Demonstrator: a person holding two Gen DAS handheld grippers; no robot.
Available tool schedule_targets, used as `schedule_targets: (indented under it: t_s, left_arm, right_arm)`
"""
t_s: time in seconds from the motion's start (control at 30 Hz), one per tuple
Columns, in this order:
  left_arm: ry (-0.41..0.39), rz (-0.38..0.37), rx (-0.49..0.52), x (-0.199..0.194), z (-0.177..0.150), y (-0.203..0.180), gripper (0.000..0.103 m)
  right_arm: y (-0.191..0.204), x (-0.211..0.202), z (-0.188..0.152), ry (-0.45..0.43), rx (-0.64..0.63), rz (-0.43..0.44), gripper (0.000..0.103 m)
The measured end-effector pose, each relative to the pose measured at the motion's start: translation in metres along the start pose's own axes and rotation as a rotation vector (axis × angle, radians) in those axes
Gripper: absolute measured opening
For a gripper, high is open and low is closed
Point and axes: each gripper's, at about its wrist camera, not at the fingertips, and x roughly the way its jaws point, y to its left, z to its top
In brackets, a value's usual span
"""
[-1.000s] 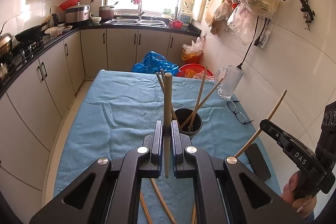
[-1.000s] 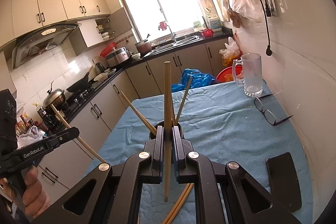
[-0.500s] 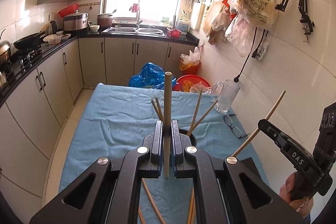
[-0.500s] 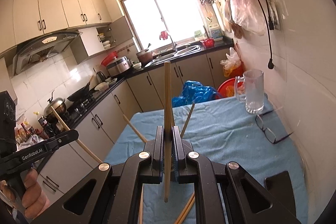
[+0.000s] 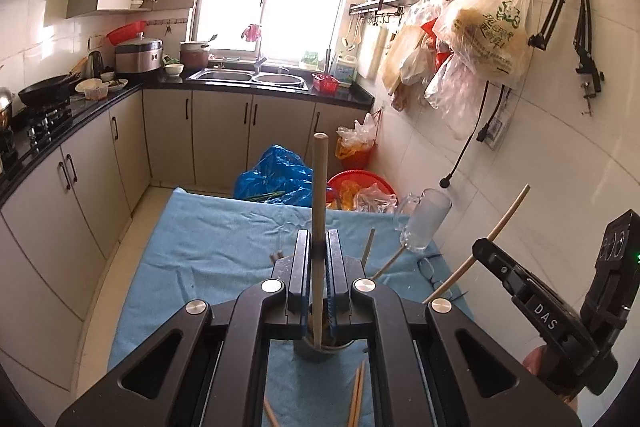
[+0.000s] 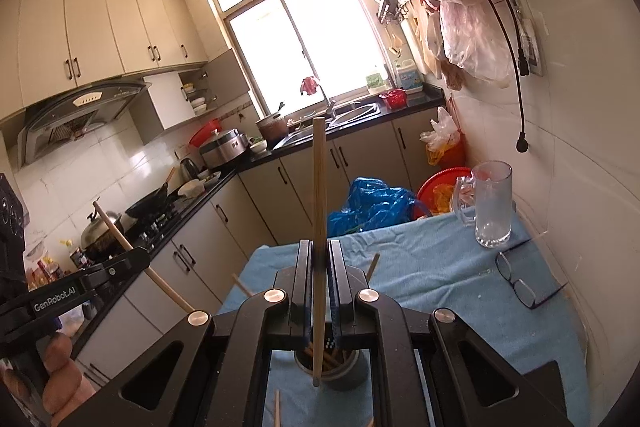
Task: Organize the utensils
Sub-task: 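Lower the chopstick into the grey holder cup and open the left tool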
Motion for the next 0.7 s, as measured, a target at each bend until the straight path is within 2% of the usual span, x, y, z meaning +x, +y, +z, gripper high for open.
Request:
schedule_targets:
  t_s: [0.23, 0.47, 0.7]
  left_arm:
    - [0.033, -0.008, -0.018, 0.032, -0.003, 0.003, 0.006]
    - [0.076, -0.013, -0.048, 0.063, -0.013, 0.011, 0.006]
    - [0.119, -0.012, -0.063, 0.083, -0.027, 0.021, 0.006]
  right_arm:
    - [-0.005, 0.025, 0.005, 0.007, 0.010, -0.023, 0.008]
    - [-0.012, 0.051, -0.007, 0.030, 0.021, -0.043, 0.008]
    - [-0.016, 0.077, -0.026, 0.090, 0.011, -0.064, 0.008]
